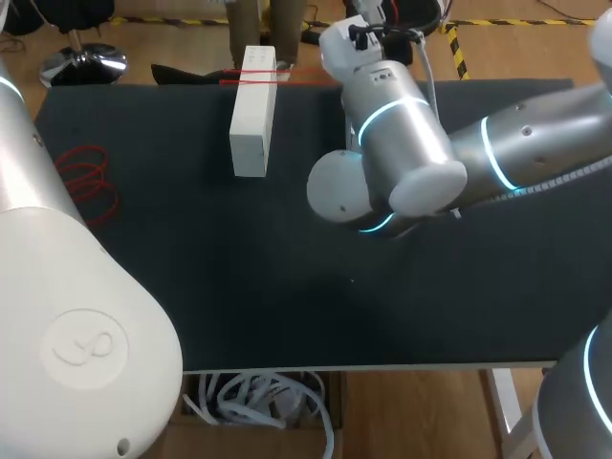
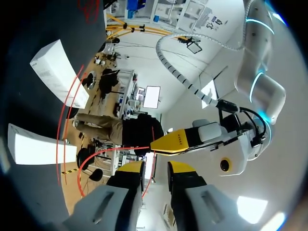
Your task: Grab the tape and strap the tape.
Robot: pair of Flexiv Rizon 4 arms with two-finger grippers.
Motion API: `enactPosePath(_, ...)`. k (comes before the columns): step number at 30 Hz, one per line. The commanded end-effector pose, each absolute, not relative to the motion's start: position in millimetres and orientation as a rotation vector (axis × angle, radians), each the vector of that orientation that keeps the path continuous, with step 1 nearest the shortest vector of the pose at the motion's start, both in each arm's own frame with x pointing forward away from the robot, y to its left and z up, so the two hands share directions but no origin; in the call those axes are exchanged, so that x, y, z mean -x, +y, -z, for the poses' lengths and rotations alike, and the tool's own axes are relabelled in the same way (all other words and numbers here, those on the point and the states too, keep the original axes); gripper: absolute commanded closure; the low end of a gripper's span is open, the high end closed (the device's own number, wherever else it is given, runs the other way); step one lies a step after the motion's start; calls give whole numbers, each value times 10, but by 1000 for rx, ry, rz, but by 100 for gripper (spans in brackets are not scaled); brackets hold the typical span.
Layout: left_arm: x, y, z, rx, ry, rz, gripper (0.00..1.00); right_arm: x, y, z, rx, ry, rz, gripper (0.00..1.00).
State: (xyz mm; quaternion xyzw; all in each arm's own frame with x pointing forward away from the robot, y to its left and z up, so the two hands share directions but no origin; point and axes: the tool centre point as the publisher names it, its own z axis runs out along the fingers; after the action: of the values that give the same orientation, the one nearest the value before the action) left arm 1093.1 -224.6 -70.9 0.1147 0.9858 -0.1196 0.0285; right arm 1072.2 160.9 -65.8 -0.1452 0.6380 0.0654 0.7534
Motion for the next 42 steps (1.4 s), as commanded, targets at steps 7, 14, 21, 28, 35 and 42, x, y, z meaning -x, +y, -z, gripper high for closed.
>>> enactPosePath(7, -10929, -2247, 699, -353, 3044, 364, 100, -10591, 1446, 642, 362, 1432, -206, 80)
enactPosePath(14, -10929, -2247, 699, -353, 3044, 364, 100, -10548, 1347, 671, 374, 1447, -241, 79)
enactPosePath(21, -10929, -2247, 699, -353, 3044, 364, 100, -10522, 1307, 691, 398, 1452, -286, 0)
enactPosePath(28, -10929, -2247, 699, -353, 3044, 364, 100, -10522, 1307, 691, 398, 1452, -286, 0)
enactPosePath(35, -10929, -2247, 699, -353, 3044, 364, 100, -10522, 1307, 691, 398, 1452, -286, 0)
enactPosePath(42, -10958, -2132, 678, -264, 3038, 302, 100, -10522, 1307, 691, 398, 1452, -286, 0)
